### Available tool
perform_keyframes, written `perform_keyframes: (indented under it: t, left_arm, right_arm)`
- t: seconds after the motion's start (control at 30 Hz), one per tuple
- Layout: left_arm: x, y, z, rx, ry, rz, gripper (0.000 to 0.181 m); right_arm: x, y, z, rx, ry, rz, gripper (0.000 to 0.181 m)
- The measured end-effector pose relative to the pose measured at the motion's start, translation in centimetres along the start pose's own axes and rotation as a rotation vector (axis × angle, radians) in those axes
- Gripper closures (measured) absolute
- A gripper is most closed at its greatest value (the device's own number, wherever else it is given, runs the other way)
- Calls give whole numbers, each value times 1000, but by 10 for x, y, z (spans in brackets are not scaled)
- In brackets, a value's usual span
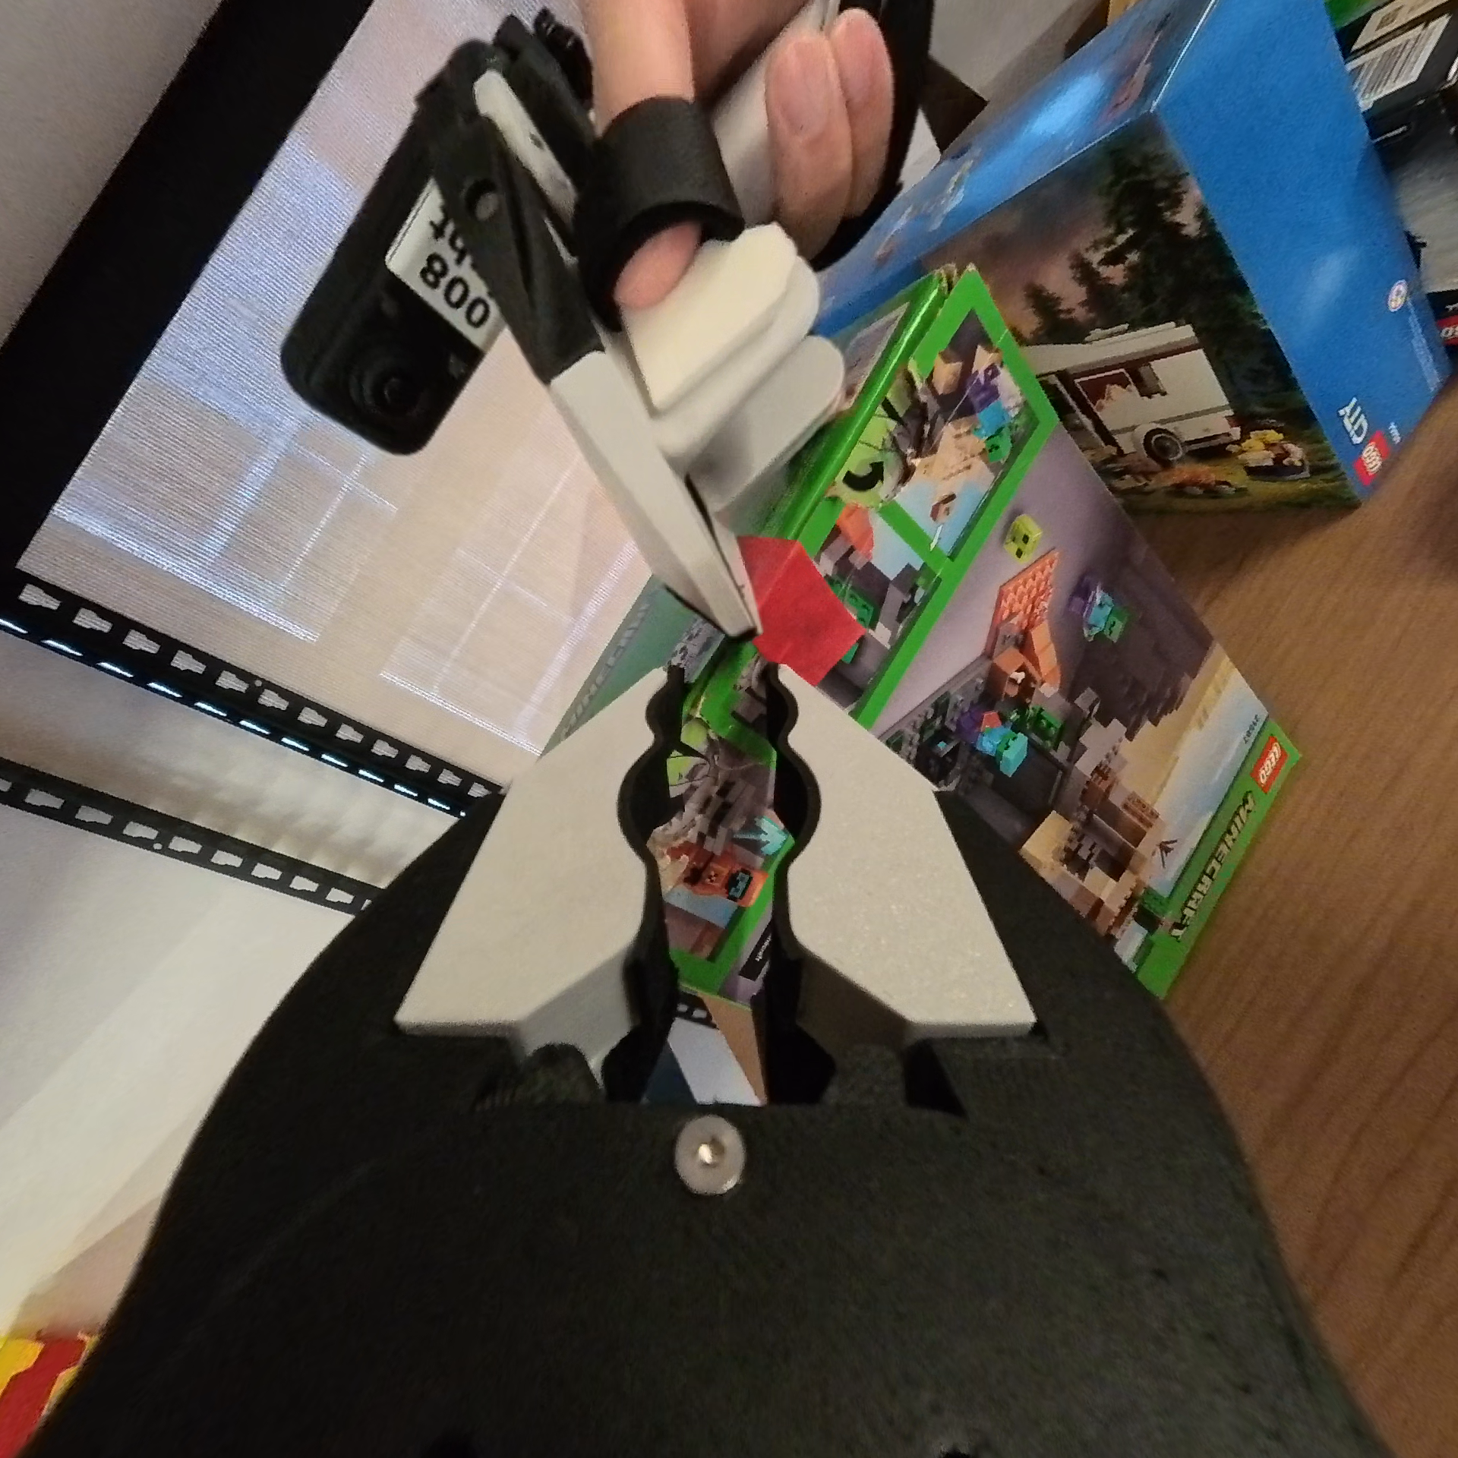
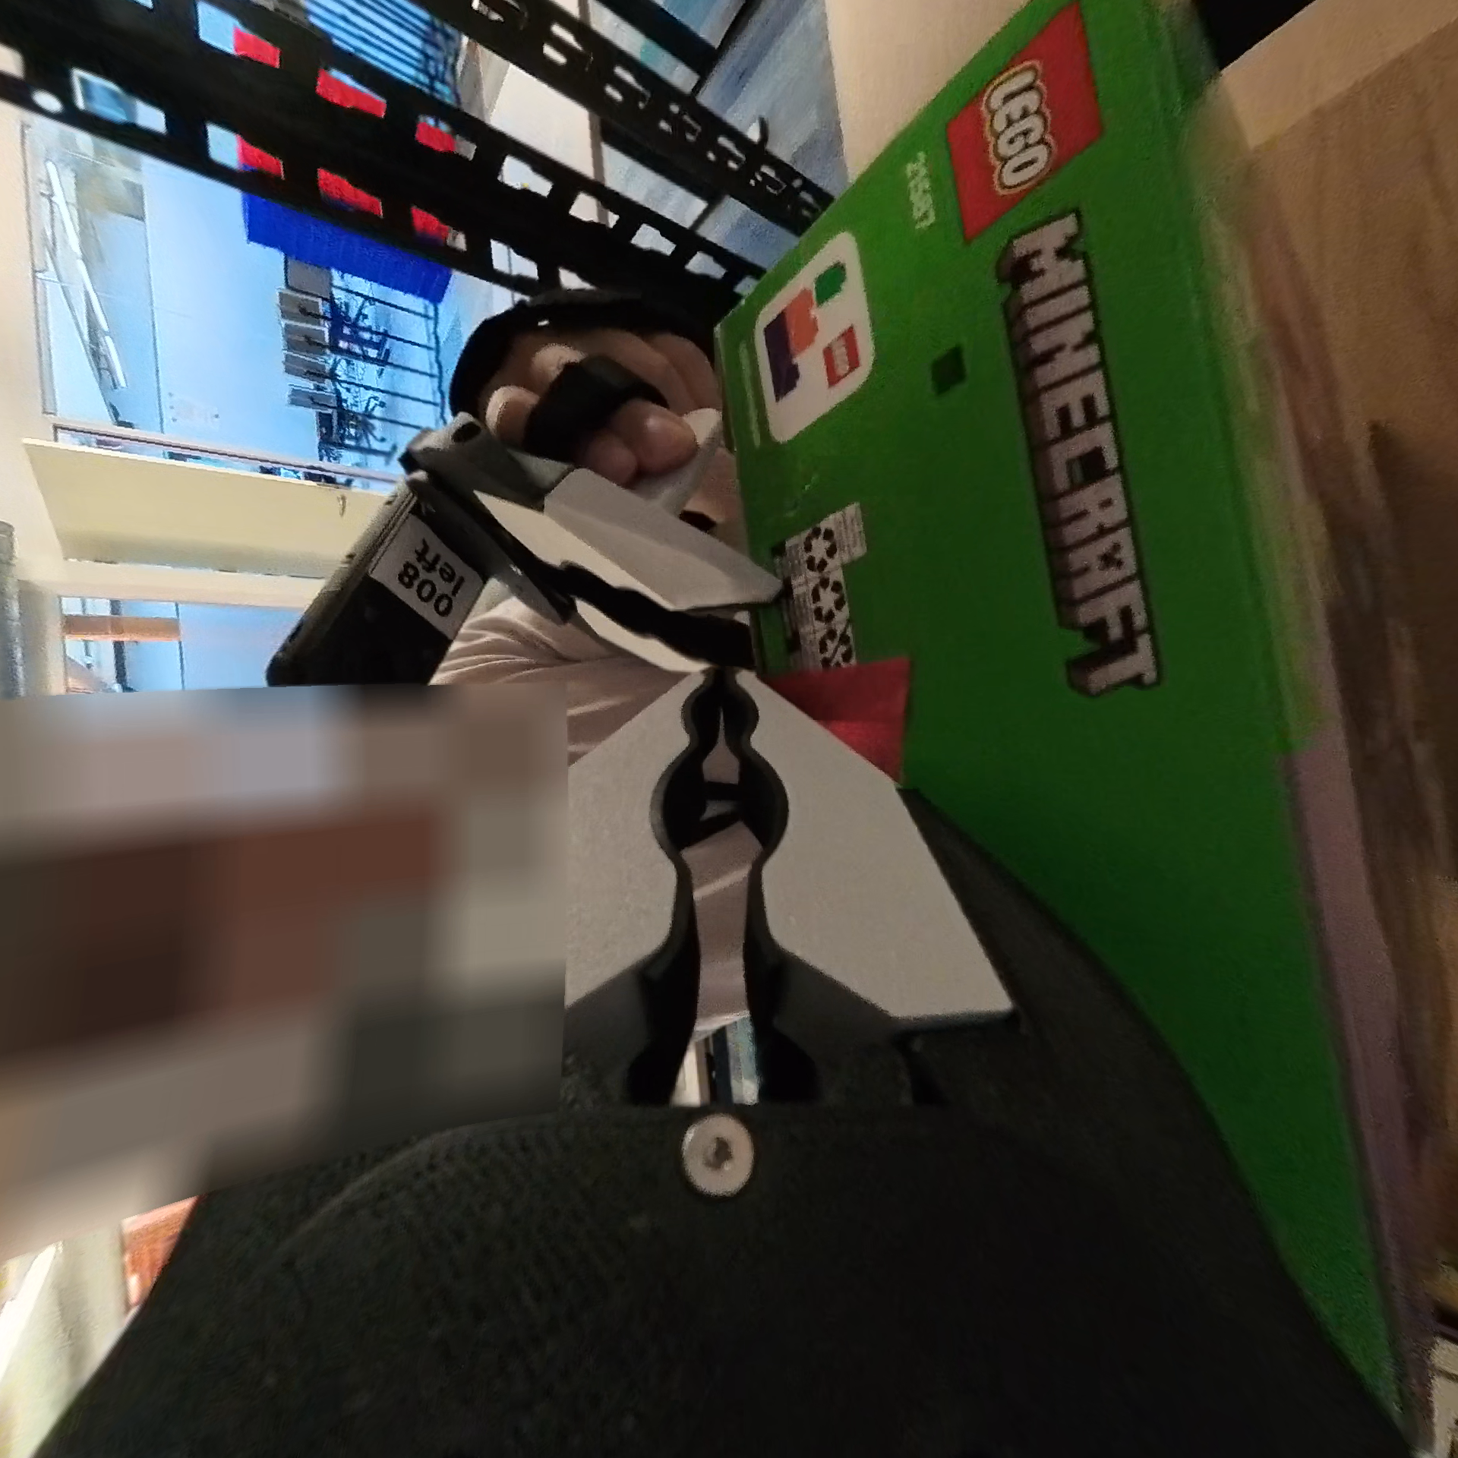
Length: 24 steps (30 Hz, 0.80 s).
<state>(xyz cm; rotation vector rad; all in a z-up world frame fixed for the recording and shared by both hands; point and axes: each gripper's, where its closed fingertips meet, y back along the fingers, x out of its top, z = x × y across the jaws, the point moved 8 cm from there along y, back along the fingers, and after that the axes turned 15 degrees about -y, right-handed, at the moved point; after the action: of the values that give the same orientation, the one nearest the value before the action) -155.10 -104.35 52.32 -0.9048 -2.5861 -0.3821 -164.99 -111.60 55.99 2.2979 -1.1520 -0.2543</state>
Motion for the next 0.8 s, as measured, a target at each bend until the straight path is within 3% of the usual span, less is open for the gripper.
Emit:
perform_keyframes:
  t: [0.23,0.4,0.57,0.7,0.8]
  left_arm:
    - [1,0,1,8,-10,-14,162]
    - [2,1,1,6,-5,-7,162]
    - [2,0,1,9,-5,-14,162]
    - [2,1,2,11,-4,-4,161]
    - [1,1,2,10,4,1,159]
  right_arm:
    - [12,4,-1,-43,-15,68,181]
    - [3,19,9,-24,-26,38,181]
    - [21,38,22,-47,-75,209,181]
    - [7,39,20,9,-14,183,181]
    - [0,47,18,-18,48,294,181]
